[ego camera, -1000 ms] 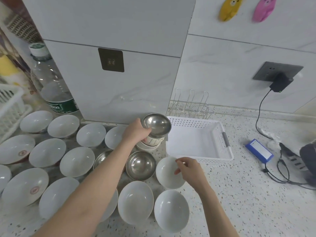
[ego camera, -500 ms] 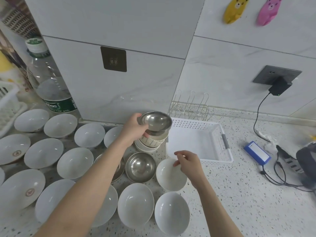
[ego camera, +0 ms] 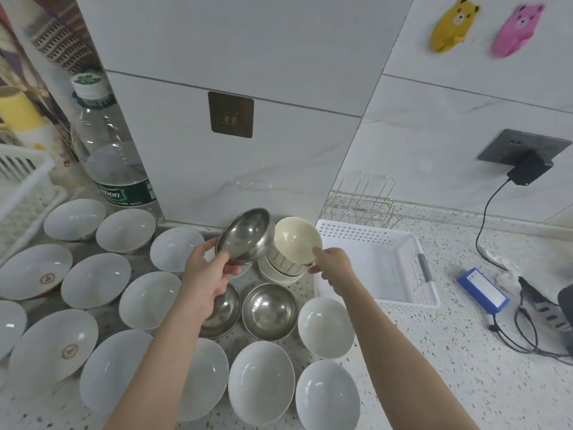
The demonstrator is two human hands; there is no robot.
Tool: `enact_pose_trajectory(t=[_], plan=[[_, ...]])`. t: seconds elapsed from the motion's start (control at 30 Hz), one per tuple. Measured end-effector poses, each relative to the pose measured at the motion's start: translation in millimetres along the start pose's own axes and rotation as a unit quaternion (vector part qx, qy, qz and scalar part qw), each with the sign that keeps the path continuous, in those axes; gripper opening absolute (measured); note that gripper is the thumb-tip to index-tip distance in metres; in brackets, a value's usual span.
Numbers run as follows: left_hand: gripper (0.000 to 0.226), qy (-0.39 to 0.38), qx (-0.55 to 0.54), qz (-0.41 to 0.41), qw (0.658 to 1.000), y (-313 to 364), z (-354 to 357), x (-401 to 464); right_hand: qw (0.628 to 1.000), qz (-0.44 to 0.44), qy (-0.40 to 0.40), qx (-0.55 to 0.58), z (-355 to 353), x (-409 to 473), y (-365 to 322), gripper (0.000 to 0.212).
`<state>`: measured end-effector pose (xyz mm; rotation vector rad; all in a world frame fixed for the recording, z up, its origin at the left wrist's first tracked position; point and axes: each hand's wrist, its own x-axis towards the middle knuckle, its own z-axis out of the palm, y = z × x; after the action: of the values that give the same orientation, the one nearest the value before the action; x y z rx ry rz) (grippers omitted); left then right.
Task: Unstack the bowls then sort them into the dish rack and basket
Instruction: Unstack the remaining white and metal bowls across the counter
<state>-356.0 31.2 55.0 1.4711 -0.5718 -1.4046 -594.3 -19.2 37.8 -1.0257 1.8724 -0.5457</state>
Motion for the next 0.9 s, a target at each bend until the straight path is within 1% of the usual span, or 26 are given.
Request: enact_pose_trajectory(t=[0.13, 0.2, 0.33, 0.47, 0.57, 0.67, 0.9], plan=[[0.037, 0.002, 0.004, -0.012, 1.000, -10.6, -11.4, 0.8, 0.998, -0.025, 0.034, -0.045, 6.3, 8.0, -1.2, 0.023], [0.037, -0.003, 0.001, -0.014, 1.000, -13.9, -15.2, 1.4, 0.995, -0.042, 0.045, -0.079, 6.7, 9.2, -3.1, 0.025], [0.037, -0.006, -0.002, -0.020, 1.000, -20.2, -20.8, 1.8, 0.987, -0.070, 0.052, -0.133, 4.9, 13.7, -7.6, 0.025], [0.037, -0.008, -0.005, -0.017, 1.000, -22.0, -23.1, -0.1, 0.983, -0.094, 0.056, -0.148, -0.3, 14.5, -7.2, 0.025], [0.036, -0.002, -0.003, -0.016, 1.000, -23.3, -23.2, -2.3, 0.984, -0.106, 0.075, -0.126, -4.7, 8.0, -5.5, 0.028], [0.036, -0.001, 0.000, -0.008, 1.000, -24.7, -20.7, -7.4, 0.986, -0.112, 0.096, -0.079, -11.8, -2.8, -3.5, 0.030], [0.036, -0.004, 0.021, 0.002, 1.000, -30.1, -6.7, -31.1, 0.985, -0.116, 0.121, 0.028, -38.1, -40.1, 16.0, 0.023]])
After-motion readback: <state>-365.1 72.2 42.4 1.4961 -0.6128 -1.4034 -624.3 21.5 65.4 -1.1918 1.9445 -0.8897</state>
